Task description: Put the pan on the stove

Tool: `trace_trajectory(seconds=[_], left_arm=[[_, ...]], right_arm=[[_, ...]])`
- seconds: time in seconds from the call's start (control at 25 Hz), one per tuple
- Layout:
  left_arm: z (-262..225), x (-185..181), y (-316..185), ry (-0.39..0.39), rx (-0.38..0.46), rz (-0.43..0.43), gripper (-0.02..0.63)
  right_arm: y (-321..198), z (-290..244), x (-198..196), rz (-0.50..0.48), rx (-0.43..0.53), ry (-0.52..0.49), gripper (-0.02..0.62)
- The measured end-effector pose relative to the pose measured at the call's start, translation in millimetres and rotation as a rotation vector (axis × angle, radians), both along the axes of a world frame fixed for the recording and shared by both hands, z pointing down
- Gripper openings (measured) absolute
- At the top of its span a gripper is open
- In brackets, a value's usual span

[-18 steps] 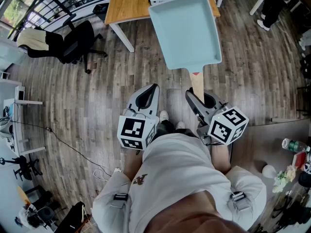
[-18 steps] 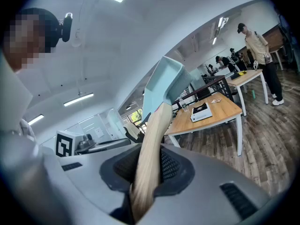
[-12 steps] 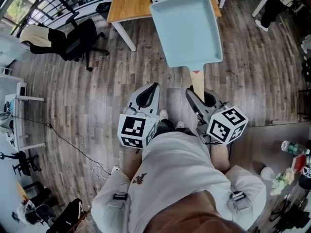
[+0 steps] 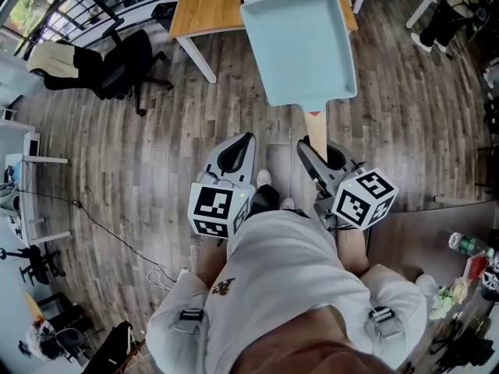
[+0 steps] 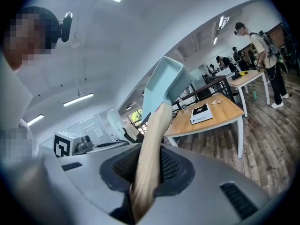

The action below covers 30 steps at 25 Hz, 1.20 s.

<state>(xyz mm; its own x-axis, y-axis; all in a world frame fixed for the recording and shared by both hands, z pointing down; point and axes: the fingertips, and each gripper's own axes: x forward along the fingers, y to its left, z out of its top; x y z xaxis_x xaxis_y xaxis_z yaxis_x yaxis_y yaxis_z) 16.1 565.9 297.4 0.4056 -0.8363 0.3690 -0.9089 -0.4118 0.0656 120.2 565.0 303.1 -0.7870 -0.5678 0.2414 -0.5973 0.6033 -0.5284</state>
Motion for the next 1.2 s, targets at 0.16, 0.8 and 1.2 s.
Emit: trace_trajectory(seconds=[0.16, 0.8, 1.2], left_arm=[[5, -13, -31, -0.002, -0.008, 0.014, 0.018], [14, -61, -141, 0.019, -0.024, 0.126, 0.018], [16, -70, -188, 0.037, -0.035, 0.141, 0.018]], right_arm=[[-28, 5, -11, 0.020, -0.017, 0.020, 0.078], [-127, 12, -63, 0.116, -0.041, 0.037, 0.078], [-174, 12, -69, 0.148, -0.048, 0.056, 0.078]])
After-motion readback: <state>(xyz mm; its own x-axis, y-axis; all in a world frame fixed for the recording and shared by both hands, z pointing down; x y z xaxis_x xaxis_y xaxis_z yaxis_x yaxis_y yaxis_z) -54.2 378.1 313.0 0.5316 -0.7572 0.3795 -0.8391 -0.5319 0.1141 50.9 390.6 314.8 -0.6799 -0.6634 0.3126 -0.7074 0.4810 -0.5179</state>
